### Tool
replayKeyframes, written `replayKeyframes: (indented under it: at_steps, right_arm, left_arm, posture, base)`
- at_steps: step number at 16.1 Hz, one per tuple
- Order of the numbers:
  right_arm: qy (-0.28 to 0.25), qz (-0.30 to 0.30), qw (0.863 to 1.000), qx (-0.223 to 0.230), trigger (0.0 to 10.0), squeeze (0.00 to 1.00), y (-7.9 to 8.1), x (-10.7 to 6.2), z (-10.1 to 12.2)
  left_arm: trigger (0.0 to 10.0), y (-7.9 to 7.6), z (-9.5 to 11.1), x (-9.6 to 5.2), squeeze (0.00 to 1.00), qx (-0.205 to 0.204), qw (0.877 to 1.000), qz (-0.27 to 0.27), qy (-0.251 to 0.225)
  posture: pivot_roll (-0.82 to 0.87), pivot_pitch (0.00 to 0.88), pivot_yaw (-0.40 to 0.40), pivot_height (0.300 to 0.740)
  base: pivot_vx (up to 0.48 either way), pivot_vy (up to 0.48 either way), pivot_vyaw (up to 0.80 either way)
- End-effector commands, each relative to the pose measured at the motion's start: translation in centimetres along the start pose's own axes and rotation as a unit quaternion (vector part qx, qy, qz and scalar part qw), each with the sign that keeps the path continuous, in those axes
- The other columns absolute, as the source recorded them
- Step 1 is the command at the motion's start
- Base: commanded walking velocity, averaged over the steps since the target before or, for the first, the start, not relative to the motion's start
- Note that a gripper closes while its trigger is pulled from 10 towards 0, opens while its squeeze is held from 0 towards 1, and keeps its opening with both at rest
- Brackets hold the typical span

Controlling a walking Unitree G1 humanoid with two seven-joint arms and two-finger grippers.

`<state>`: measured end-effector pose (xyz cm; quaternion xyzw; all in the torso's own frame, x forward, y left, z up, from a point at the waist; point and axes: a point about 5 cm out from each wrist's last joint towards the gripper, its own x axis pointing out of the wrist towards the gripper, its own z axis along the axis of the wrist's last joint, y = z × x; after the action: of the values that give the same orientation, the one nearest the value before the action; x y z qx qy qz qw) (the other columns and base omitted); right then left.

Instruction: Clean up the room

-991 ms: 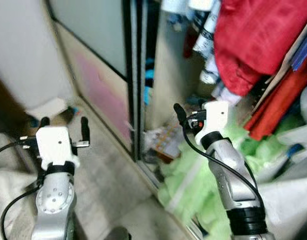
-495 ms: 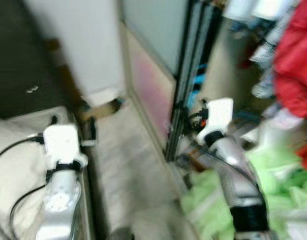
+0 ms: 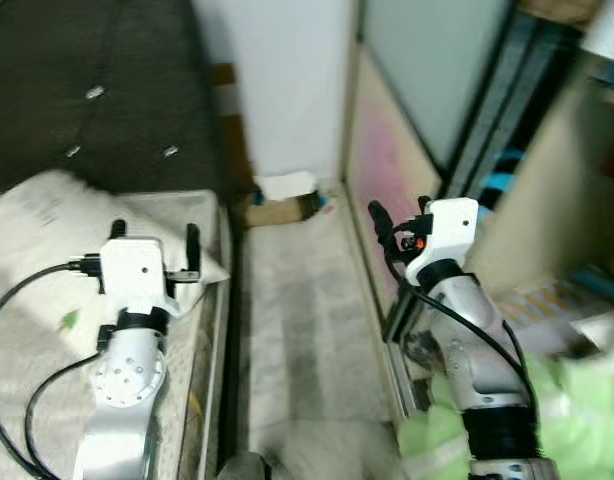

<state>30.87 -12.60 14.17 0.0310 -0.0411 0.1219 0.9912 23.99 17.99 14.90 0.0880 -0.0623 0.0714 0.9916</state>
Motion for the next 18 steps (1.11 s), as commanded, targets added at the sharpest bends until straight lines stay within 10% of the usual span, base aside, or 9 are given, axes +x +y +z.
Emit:
replayKeyframes:
  at_steps: [1,12,18]
  right_arm:
    - [-0.005,0.007,1.000,-0.007,10.0,0.00,0.2,0.1,0.1]
    - [-0.030,0.036,0.999,-0.010,10.0,0.00,0.5,2.3,1.3]
    - [0.007,0.064,0.998,-0.004,10.0,0.00,1.2,0.4,-0.7]
  left_arm:
    - [10.0,0.1,-0.1,0.2,0.00,0.002,1.000,0.001,0.001]
    - [10.0,-0.4,1.0,1.5,0.00,-0.023,1.000,0.020,0.000]
    - [10.0,-0.4,-1.1,-0.3,0.00,-0.047,0.997,0.039,0.040]
  posture:
    - [0.08,0.000,-0.019,0.740]
    - [0.10,0.000,-0.045,0.740]
    - [0.10,0.000,-0.090,0.740]
  base:
    - [0.000,0.000,0.79]
    - [0.000,0.000,0.79]
    - [0.000,0.000,0.79]
